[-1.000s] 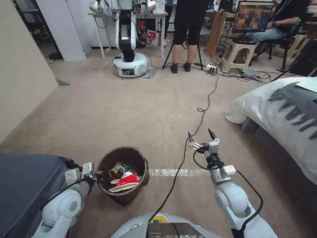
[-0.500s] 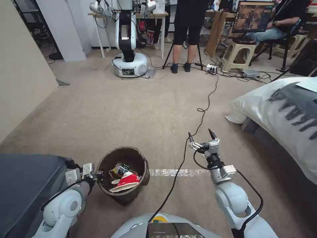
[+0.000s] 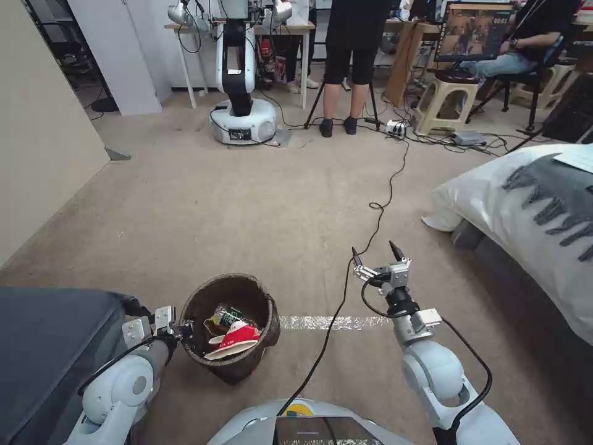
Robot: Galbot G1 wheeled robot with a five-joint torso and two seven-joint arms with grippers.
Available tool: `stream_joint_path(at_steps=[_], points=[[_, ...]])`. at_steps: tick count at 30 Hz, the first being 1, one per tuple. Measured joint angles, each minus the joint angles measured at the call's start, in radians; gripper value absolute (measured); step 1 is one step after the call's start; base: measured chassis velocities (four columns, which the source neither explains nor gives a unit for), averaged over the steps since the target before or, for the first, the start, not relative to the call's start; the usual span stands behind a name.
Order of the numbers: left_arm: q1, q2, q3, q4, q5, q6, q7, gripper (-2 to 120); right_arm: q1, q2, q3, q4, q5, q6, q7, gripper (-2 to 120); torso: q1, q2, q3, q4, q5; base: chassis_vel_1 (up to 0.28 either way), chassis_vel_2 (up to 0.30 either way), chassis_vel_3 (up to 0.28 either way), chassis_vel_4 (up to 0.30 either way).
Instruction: Pick up the trash bin, then pick up the garbage from the floor and place it into the trash bin.
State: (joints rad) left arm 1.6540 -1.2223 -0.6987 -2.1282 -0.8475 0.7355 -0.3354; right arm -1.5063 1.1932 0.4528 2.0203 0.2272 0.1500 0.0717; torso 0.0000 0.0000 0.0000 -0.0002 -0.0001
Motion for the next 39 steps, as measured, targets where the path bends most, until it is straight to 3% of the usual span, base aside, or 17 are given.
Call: stream_joint_path(at_steps=[22,39], points=[[0.010,0.001,-0.014,-0.036,0.007,0.000,0.025,97,0.005,-0.002,-0.002,0.003,0.003,-0.002,0.001,100,0.000,0.000,0.000,0.0003,0.0000,0.000,0.000,0.000,0.000],[0.051,-0.009,-0.050,-0.165,0.070,0.000,0.015,100,0.008,-0.010,-0.008,0.012,0.023,-0.012,0.009,100,0.000,0.000,0.000,0.0003,0.0001,0.000,0.000,0.000,0.000]])
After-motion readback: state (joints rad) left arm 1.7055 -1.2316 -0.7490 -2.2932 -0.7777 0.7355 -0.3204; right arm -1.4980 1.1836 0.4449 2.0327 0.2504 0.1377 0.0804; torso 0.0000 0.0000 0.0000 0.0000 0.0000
